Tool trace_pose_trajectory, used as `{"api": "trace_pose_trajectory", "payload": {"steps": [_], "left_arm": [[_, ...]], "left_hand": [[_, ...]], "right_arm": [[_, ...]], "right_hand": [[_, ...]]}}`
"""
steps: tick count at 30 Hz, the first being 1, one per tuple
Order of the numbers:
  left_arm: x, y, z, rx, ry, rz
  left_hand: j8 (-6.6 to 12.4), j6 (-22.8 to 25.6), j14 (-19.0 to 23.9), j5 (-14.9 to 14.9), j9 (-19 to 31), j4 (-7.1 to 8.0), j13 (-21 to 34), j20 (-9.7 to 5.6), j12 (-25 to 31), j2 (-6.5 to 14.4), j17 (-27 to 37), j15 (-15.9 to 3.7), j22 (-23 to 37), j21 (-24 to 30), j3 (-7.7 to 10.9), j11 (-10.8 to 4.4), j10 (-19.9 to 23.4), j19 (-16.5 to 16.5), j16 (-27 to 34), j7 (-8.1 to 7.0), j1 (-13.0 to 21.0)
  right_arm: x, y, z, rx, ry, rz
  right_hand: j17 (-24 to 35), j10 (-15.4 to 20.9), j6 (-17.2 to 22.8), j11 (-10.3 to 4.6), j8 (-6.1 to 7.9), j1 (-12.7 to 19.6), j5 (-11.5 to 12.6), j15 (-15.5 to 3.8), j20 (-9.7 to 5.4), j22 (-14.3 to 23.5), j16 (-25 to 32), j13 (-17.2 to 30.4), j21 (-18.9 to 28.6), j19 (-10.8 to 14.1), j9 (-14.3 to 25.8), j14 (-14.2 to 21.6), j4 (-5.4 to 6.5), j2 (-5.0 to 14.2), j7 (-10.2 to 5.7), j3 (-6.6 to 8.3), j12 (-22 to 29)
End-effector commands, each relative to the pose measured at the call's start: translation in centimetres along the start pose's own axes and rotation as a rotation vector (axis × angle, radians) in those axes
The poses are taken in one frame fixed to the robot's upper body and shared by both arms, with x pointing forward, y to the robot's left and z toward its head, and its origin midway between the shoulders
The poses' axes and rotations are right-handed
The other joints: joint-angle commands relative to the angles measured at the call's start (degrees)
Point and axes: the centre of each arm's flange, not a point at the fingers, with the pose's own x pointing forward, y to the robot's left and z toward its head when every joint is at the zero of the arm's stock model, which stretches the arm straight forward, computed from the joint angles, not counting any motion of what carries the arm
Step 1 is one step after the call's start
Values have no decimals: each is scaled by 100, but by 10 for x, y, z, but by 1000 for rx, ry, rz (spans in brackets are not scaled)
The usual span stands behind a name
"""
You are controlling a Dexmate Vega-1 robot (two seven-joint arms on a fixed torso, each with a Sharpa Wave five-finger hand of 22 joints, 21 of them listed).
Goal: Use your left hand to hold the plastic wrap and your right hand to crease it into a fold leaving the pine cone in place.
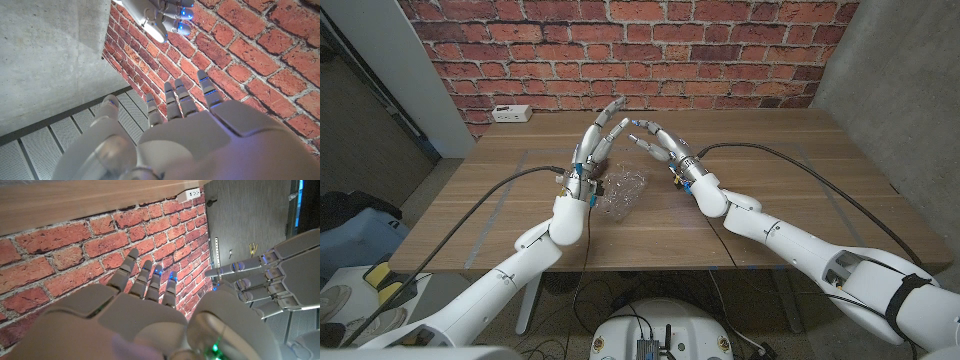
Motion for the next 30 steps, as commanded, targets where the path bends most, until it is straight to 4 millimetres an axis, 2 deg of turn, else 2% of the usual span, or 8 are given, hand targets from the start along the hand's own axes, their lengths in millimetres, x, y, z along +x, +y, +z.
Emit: {"api": "trace_pose_trajectory", "payload": {"steps": [1, 3, 5, 15, 23, 27, 30], "left_arm": [[3, 5, -12, -87, 63, -85], [3, 6, -13, -94, 68, -100], [2, 8, -16, -101, 78, -105], [-1, 15, -27, -132, 98, -136], [-6, 23, -42, -145, 132, -187], [-10, 30, -49, -145, 142, -211], [-10, 31, -52, -154, 149, -218]], "left_hand": [[-43, -33, -164, -1, -7, 10, -20, -161, -25, -10, 3, -43, 8, 0, 59, 16, -104, -28, -37, -1, -17], [-54, -73, -269, 0, -9, 10, -53, -247, -56, -11, -6, -79, 6, -14, 64, -14, -198, -48, -53, 5, -18], [-64, -101, -290, 0, -10, 10, -61, -272, -61, -11, -8, -77, 5, -21, 66, -17, -217, -63, -54, -3, -19], [-62, -114, -346, 0, -12, 15, -90, -235, -69, -11, -13, -72, 4, -43, 67, -9, -265, -103, -52, 5, -28], [-57, -118, -371, -2, -12, 23, -114, -218, -68, -7, -16, -75, 5, -55, 68, -4, -287, -124, -43, 7, -41], [-59, -128, -374, -2, -13, 26, -123, -213, -66, -6, -17, -78, 5, -58, 69, 3, -292, -129, -39, 22, -46], [-58, -128, -374, -2, -13, 28, -128, -210, -63, -4, -17, -81, 5, -58, 69, 1, -290, -128, -35, 21, -48]], "right_arm": [[-14, -16, -6, 77, 72, -27], [-15, -17, -6, 101, 85, -23], [-18, -19, -6, 113, 95, -26], [-33, -31, -3, 155, 157, -90], [-57, -49, 0, 129, 209, -201], [-77, -67, -2, 127, 239, -286], [-86, -72, 0, 139, 259, -337]], "right_hand": [[5, 37, 39, 17, -12, 81, -22, -13, -5, 15, 56, 3, 40, 81, 9, 71, -13, 31, 15, 56, -20], [5, 27, 41, 24, -19, 103, -23, -16, -6, 15, 55, -1, 38, 89, 5, 70, -23, 42, 19, 73, -31], [4, 28, 42, 27, -23, 120, -25, -16, -8, 15, 54, -4, 36, 92, 2, 69, -29, 52, 28, 86, -37], [4, 44, 45, 61, -56, 201, -41, 0, -17, 15, 56, -23, 25, 119, -17, 86, -59, 97, 52, 164, -70], [9, 117, 103, 111, -77, 240, -75, -8, 8, 19, 99, -43, 36, 206, -34, 202, -65, 106, 75, 224, -90], [10, 219, 211, 126, -75, 247, -110, -63, 98, 23, 141, -58, 54, 306, -47, 320, -69, 62, 79, 248, -99], [10, 266, 238, 124, -83, 240, -128, -73, 188, 25, 154, -64, 61, 352, -51, 361, -67, 36, 81, 249, -104]]}}
